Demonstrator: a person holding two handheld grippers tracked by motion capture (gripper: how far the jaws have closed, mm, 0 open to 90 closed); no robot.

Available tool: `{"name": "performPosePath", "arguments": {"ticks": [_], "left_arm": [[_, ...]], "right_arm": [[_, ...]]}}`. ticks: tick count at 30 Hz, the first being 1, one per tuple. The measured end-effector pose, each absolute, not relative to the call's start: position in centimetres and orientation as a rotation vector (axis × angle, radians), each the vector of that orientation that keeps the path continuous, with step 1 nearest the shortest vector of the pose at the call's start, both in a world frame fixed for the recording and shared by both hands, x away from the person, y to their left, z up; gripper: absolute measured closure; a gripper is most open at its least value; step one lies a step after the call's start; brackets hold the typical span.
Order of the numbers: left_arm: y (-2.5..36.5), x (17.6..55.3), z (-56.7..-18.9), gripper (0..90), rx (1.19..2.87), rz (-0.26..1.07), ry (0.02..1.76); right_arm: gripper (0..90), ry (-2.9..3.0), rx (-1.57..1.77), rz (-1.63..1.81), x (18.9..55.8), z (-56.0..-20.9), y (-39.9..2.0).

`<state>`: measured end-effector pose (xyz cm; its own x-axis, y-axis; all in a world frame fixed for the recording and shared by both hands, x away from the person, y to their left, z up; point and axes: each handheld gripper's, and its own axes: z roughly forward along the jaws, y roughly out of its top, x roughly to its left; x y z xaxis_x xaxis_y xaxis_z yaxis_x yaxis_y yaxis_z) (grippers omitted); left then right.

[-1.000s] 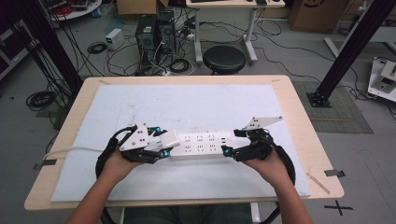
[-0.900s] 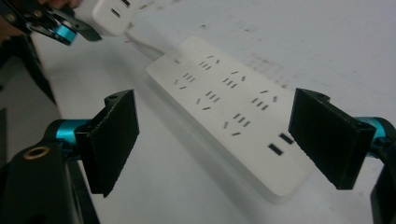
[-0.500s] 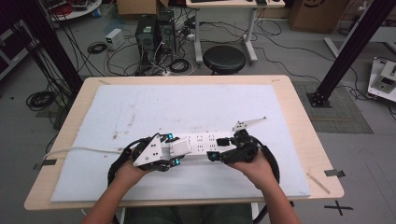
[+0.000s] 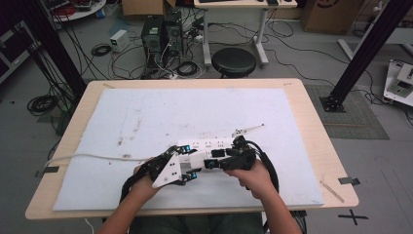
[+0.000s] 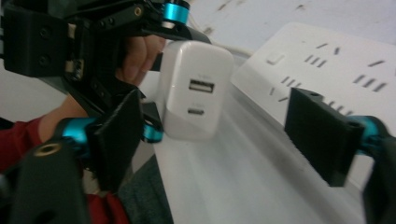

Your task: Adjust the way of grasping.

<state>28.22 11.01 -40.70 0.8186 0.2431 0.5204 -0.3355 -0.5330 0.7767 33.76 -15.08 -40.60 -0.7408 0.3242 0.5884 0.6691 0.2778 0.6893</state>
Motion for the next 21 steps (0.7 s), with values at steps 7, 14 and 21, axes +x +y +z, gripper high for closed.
{"name": "performPosePath", "arguments": {"ticks": [7,14,21], "left_arm": [[10.3,28.0,-40.8,42.5,2.009,0.745,-0.09],[10.2,28.0,-40.7,42.5,2.004,0.749,-0.096],[10.1,28.1,-40.7,42.5,2.006,0.753,-0.097]], "right_arm": [[31.9,-2.154,-0.863,-1.459,34.1,-41.3,-14.4],[43.9,-2.099,-0.843,-1.48,34.2,-41.5,-14.2],[57.2,-2.088,-0.811,-1.479,34.2,-41.8,-14.0]]}}
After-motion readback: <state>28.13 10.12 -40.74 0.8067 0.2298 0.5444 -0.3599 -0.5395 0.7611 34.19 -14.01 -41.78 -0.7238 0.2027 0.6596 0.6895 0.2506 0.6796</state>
